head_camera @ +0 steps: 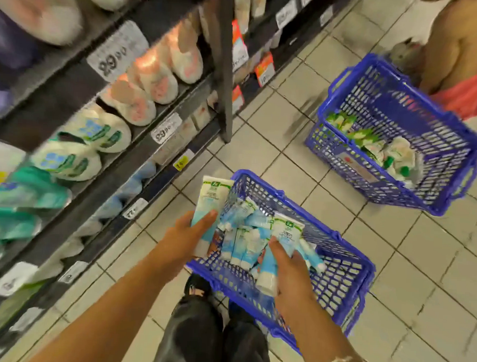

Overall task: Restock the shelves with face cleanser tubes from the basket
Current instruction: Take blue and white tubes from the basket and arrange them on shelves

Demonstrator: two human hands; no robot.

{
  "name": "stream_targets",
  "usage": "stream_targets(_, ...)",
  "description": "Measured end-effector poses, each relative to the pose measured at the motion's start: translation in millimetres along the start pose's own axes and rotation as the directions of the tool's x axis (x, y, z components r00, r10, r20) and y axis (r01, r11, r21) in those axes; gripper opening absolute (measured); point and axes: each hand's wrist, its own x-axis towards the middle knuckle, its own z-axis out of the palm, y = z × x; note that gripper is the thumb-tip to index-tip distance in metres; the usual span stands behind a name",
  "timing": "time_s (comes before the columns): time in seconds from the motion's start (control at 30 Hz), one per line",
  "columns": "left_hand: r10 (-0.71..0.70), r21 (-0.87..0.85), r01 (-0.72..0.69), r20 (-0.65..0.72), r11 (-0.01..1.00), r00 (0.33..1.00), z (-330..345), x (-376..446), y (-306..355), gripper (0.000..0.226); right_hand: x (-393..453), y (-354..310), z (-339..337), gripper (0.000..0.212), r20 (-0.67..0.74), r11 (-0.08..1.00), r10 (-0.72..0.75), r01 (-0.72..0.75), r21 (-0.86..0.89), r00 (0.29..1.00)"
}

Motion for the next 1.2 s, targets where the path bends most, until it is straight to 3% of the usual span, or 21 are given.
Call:
stream_targets(0.07,0.031,-0.085,-0.034,-0.036,0.996,0.999,-11,-43,18,0.017,-32,-19,6,0.058,0.046,0.999,-0.007,0.010,-0.052,0.999)
stream_targets(0.17,0.071,-0.178,-0.094,-0.129,0.980,0.989,-29,-103,33,0.011,-79,-42,13,0.050,0.113,0.995,-0.026,0.037,-0.095,0.993)
stream_targets(0.37,-0.056,-0.489,-0.142,-0.369,0.861,0.928,-66,-227,22,0.016,-175,-46,37,0.068,0.211,0.956,0.003,0.059,-0.287,0.977)
stream_targets(0.47,-0.071,-0.592,-0.226,-0.435,0.774,0.898,-87,-286,-2,0.012,-220,-39,54,0.055,0.300,0.898,-0.011,0.141,-0.417,0.954)
stream_targets(0.53,-0.048,-0.624,-0.295,-0.472,0.724,0.880,-103,-325,-21,0.020,-252,-34,64,0.024,0.396,0.871,-0.012,0.204,-0.447,0.918)
stream_targets(0.57,-0.038,-0.630,-0.332,-0.498,0.702,0.866,-112,-344,-30,0.025,-267,-30,70,0.013,0.442,0.866,-0.009,0.228,-0.446,0.897)
stream_targets(0.63,-0.018,-0.632,-0.412,-0.559,0.657,0.829,-129,-379,-48,0.035,-300,-19,83,0.011,0.537,0.858,0.000,0.276,-0.433,0.843)
stream_targets(0.77,-0.013,-0.646,-0.571,-0.667,0.507,0.745,-165,-443,-86,0.029,-367,16,107,0.008,0.770,0.817,0.033,0.427,-0.388,0.637)
stream_targets(0.9,-0.003,-0.613,-0.692,-0.749,0.380,0.662,-199,-509,-125,0.031,-433,66,129,0.012,0.891,0.764,0.056,0.555,-0.328,0.451)
stream_targets(1.1,0.007,-0.542,-0.775,-0.818,0.324,0.575,-240,-601,-192,0.029,-530,145,147,0.032,0.946,0.753,0.103,0.597,-0.277,0.309)
stream_targets(1.2,0.036,-0.512,-0.792,-0.833,0.332,0.553,-263,-647,-225,0.039,-569,190,156,0.025,0.955,0.774,0.095,0.583,-0.248,0.280)
